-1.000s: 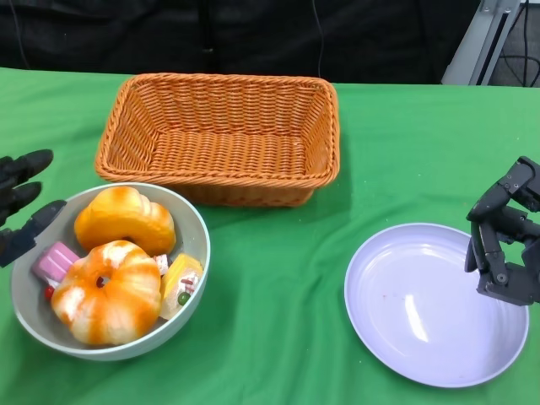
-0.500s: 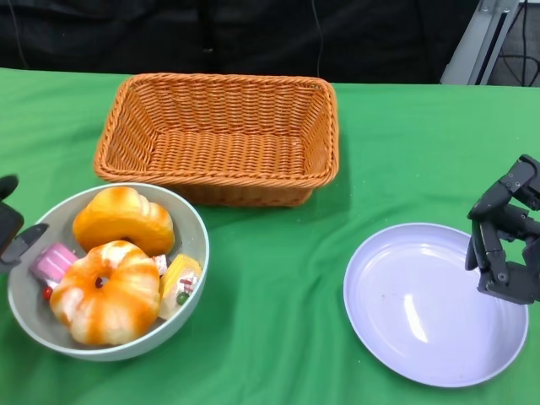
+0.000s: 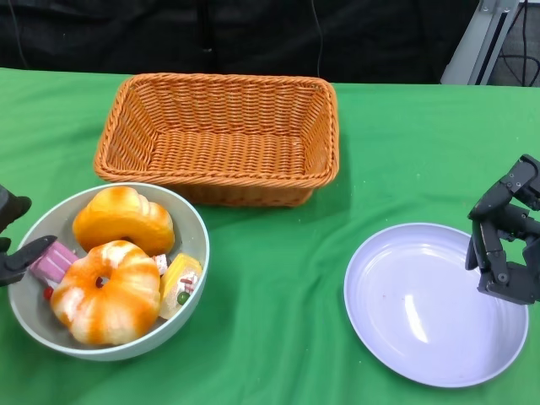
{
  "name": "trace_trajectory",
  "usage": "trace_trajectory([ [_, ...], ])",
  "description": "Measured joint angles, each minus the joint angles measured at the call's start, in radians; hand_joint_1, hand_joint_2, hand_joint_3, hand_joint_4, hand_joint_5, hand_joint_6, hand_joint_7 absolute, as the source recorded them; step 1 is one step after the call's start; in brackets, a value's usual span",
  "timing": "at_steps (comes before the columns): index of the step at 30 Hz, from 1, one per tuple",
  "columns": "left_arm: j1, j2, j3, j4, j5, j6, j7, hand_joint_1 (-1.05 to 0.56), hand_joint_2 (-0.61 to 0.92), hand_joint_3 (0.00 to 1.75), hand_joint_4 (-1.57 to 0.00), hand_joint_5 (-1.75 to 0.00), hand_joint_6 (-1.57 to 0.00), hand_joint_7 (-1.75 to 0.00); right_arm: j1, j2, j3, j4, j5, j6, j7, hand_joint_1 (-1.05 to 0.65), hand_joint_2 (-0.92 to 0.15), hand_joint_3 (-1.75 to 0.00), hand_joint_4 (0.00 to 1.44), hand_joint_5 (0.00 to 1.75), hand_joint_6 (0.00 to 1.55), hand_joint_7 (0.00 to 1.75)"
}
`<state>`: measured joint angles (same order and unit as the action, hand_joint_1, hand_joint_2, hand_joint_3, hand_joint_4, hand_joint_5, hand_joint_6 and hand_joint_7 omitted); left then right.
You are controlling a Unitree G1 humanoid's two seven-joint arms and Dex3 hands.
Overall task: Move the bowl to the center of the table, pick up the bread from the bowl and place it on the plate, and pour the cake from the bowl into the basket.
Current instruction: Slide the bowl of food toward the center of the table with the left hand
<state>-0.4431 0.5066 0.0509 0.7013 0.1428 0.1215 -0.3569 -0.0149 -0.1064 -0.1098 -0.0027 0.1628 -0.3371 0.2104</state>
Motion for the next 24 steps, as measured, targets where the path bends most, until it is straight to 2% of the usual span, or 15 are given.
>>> trace_trajectory([
  [9,0.0,0.012,-0.026,-0.043,-0.013,0.03,-0.099,-0.73,0.92,0.53,-0.19,-0.02,-0.18,0.0,0.0,0.0,0.0,0.0,0.0,-0.003,0.001,-0.22,-0.51,-1.16,0.88,1.75,0.62,1.61],
  [16,0.0,0.021,-0.011,-0.113,-0.094,0.199,-0.204,-0.69,0.92,0.52,-0.16,-0.01,-0.15,-0.01,0.0,0.0,0.0,0.0,0.0,-0.003,0.001,-0.21,-0.51,-1.17,0.88,1.75,0.63,1.61],
  [24,0.037,0.03,0.007,-0.243,-0.164,0.339,-0.257,-0.67,0.92,0.49,-0.15,0.0,-0.18,-0.01,0.0,0.0,0.0,-0.003,-0.002,-0.003,-0.001,-0.22,-0.51,-1.17,0.88,1.75,0.62,1.61],
])
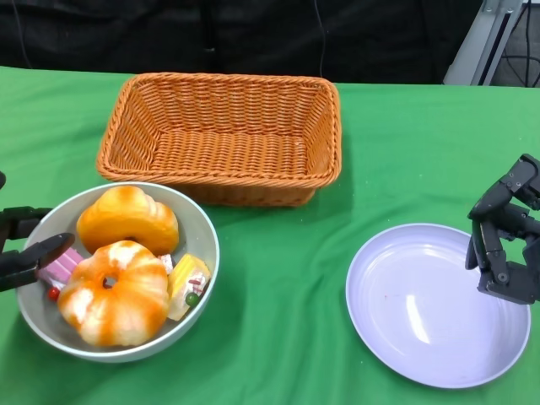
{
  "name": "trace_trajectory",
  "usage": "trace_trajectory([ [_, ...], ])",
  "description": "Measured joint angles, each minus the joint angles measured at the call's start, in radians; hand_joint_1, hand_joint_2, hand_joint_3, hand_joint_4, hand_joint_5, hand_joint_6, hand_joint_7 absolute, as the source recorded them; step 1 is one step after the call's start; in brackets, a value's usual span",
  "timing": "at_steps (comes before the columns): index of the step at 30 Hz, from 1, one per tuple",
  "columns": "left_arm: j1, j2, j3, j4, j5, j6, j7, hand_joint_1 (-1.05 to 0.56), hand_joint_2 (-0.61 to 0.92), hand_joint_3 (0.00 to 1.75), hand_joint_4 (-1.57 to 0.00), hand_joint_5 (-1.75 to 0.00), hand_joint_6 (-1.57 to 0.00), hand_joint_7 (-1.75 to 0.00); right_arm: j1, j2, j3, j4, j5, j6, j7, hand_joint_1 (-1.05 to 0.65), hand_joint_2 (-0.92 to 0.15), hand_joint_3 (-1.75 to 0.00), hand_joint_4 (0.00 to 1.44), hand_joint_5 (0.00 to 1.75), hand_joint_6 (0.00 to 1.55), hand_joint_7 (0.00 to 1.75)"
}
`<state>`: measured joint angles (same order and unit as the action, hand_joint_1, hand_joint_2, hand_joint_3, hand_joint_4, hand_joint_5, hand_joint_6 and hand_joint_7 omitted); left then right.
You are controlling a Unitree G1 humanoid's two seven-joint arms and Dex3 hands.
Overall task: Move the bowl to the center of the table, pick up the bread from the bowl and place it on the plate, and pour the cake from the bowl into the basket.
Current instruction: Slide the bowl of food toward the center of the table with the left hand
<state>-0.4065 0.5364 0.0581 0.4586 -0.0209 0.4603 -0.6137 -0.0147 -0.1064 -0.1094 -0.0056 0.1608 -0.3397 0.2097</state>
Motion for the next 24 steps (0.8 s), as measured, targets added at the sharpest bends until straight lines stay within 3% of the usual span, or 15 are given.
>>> trace_trajectory([
  [11,0.031,0.003,-0.014,-0.12,-0.045,0.148,-0.055,-0.64,0.92,0.45,-0.03,0.0,-0.04,0.0,0.001,0.005,0.003,-0.009,-0.014,0.012,-0.014,-0.22,-0.51,-1.18,0.87,1.75,0.62,1.61],
  [24,0.061,0.003,-0.013,-0.215,-0.089,0.246,-0.054,-0.62,0.92,0.45,-0.05,-0.01,-0.02,0.0,0.001,0.007,0.005,-0.016,-0.015,0.02,-0.016,-0.23,-0.52,-1.16,0.86,1.75,0.61,1.64],
])
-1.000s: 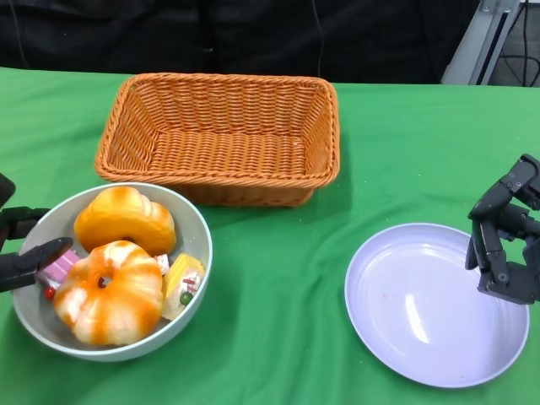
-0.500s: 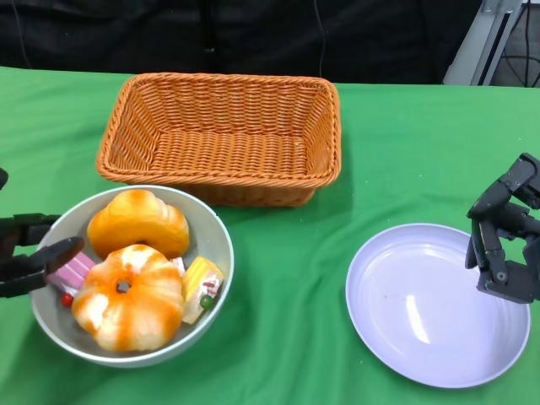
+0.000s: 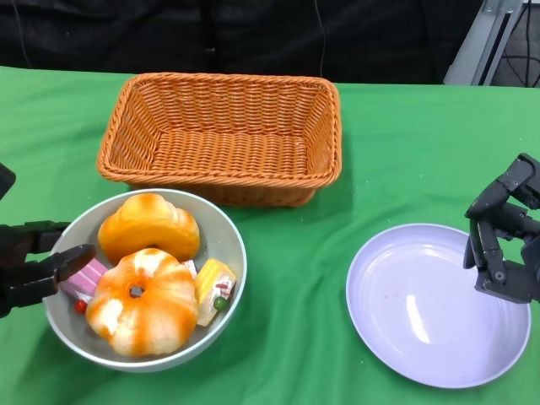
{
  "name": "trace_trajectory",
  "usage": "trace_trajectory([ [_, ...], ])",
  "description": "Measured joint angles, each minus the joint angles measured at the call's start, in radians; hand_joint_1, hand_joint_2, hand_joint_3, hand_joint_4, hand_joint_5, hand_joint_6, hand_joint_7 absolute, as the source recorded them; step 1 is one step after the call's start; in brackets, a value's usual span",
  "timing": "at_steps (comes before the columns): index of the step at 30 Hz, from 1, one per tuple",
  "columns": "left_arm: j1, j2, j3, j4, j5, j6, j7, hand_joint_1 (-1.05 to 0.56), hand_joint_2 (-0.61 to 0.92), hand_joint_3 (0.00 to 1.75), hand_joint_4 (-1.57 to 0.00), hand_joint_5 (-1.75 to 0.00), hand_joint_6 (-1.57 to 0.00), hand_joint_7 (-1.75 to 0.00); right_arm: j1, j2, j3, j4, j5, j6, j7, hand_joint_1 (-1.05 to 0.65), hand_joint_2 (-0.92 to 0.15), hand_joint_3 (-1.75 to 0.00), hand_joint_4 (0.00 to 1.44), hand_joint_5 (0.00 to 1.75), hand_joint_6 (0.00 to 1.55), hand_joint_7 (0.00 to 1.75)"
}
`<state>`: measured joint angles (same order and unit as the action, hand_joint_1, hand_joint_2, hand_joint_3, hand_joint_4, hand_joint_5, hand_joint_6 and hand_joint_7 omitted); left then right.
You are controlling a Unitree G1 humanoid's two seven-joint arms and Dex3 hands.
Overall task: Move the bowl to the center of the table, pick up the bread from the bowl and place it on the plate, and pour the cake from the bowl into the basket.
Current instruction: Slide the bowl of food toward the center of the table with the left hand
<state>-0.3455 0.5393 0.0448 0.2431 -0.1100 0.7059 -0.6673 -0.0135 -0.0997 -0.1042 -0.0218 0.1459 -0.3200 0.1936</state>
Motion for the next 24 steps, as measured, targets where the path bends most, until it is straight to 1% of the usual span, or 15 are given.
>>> trace_trajectory([
  [2,0.005,-0.002,0.006,-0.015,-0.022,0.03,0.003,-0.61,0.92,0.45,-0.04,0.0,-0.01,0.0,0.005,0.0,0.002,-0.017,0.0,0.011,0.0,-0.23,-0.52,-1.16,0.86,1.75,0.6,1.64],
  [8,0.018,-0.029,0.03,-0.074,-0.078,0.112,0.022,-0.6,0.92,0.44,-0.07,-0.02,-0.09,-0.03,0.015,0.0,0.005,-0.028,-0.007,0.015,-0.003,-0.21,-0.53,-1.16,0.86,1.75,0.6,1.65],
  [12,0.019,-0.049,0.054,-0.101,-0.124,0.159,0.03,-0.58,0.92,0.44,-0.04,-0.01,-0.07,-0.02,0.022,0.0,0.006,-0.035,-0.007,0.02,-0.002,-0.21,-0.53,-1.15,0.85,1.75,0.59,1.64],
  [17,0.019,-0.086,0.09,-0.139,-0.178,0.232,0.077,-0.59,0.92,0.38,-0.08,-0.02,-0.1,-0.02,0.025,0.0,0.008,-0.048,-0.02,0.03,-0.004,-0.19,-0.53,-1.16,0.85,1.75,0.6,1.62],
  [24,0.019,-0.105,0.087,-0.193,-0.196,0.291,0.12,-0.57,0.92,0.39,-0.1,-0.03,-0.1,-0.02,0.028,0.0,0.009,-0.056,-0.034,0.032,-0.005,-0.19,-0.52,-1.17,0.86,1.75,0.6,1.63],
])
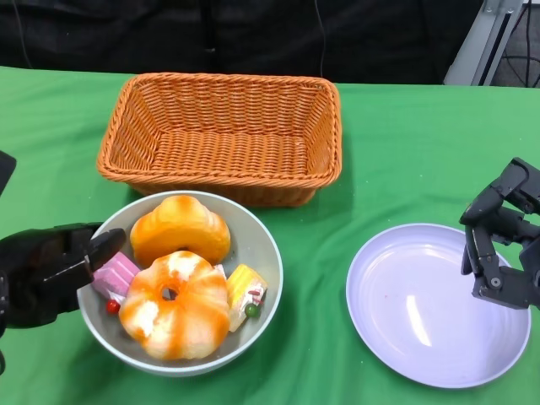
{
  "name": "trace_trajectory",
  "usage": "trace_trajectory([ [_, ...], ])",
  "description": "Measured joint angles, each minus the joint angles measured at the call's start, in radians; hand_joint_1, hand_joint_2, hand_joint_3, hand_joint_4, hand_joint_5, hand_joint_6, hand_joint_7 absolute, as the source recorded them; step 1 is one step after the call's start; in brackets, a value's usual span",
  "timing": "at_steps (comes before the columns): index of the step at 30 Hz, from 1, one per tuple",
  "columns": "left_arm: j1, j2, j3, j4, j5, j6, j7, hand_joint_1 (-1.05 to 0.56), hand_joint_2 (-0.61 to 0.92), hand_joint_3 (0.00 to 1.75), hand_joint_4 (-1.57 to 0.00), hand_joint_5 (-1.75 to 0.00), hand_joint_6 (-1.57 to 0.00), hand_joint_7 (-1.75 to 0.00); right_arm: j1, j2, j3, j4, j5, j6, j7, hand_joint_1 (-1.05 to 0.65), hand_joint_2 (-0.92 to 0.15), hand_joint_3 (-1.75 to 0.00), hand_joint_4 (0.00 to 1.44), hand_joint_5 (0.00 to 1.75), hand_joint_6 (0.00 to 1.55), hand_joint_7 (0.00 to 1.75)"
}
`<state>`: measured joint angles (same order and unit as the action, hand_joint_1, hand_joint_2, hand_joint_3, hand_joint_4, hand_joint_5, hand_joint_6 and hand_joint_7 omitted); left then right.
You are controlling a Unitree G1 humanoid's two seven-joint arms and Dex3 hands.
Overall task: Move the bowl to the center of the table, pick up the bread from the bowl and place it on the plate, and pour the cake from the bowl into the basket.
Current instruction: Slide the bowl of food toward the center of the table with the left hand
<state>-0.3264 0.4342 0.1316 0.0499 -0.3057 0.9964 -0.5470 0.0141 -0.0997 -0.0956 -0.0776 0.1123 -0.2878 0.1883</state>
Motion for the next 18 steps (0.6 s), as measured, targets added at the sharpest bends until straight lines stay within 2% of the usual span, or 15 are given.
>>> trace_trajectory([
  [4,0.0,-0.013,-0.001,-0.024,-0.006,0.022,0.038,-0.55,0.92,0.42,-0.19,-0.08,-0.13,-0.03,0.001,0.0,0.0,-0.005,0.005,0.005,0.003,-0.21,-0.51,-1.17,0.86,1.75,0.6,1.63],
  [9,0.0,-0.041,0.002,-0.047,-0.03,0.052,0.068,-0.54,0.92,0.4,-0.19,-0.07,-0.15,-0.03,0.002,0.0,0.001,-0.006,0.005,0.005,0.003,-0.22,-0.51,-1.17,0.85,1.75,0.6,1.63],
  [18,-0.003,-0.083,0.007,-0.062,-0.066,0.128,0.116,-0.53,0.92,0.4,-0.28,-0.11,-0.16,-0.02,0.002,0.001,0.001,-0.006,0.012,0.006,0.007,-0.23,-0.51,-1.17,0.86,1.75,0.6,1.63],
])
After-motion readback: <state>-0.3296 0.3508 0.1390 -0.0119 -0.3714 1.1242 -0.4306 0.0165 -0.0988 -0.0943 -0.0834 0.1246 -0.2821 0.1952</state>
